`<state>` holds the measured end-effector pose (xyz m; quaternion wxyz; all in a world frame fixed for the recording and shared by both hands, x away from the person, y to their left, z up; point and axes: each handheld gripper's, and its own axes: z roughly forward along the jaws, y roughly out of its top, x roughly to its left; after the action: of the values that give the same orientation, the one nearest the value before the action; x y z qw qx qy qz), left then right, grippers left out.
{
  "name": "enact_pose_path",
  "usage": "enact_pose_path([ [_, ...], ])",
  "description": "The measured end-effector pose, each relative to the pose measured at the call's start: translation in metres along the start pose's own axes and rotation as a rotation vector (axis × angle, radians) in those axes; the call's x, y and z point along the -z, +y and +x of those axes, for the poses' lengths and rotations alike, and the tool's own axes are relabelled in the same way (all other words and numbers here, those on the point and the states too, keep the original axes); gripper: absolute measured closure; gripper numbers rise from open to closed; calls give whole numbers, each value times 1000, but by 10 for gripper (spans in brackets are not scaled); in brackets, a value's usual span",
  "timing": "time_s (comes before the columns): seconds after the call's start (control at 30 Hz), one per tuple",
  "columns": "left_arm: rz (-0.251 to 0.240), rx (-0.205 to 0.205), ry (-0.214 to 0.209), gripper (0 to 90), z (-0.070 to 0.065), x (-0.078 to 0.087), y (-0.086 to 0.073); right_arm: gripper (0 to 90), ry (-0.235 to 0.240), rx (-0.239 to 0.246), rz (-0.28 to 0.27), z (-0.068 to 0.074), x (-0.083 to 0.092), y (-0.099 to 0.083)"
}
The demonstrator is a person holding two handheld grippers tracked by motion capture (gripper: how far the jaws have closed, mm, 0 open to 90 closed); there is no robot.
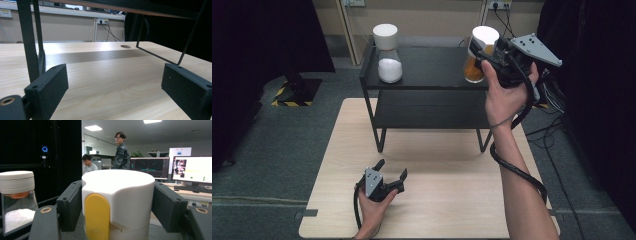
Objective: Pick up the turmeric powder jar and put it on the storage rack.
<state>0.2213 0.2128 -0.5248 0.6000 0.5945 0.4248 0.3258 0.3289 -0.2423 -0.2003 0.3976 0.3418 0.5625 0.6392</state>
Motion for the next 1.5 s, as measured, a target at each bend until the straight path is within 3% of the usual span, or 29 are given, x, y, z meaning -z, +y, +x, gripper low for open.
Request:
enact_pose_path([
  [0.87, 2, 2, -2, 64, 0, 0, 0, 310, 0, 7, 61, -1, -23, -6],
  [1.5, 3, 3, -2, 64, 1, 0, 0, 274, 15, -24, 32, -6, -25, -16],
])
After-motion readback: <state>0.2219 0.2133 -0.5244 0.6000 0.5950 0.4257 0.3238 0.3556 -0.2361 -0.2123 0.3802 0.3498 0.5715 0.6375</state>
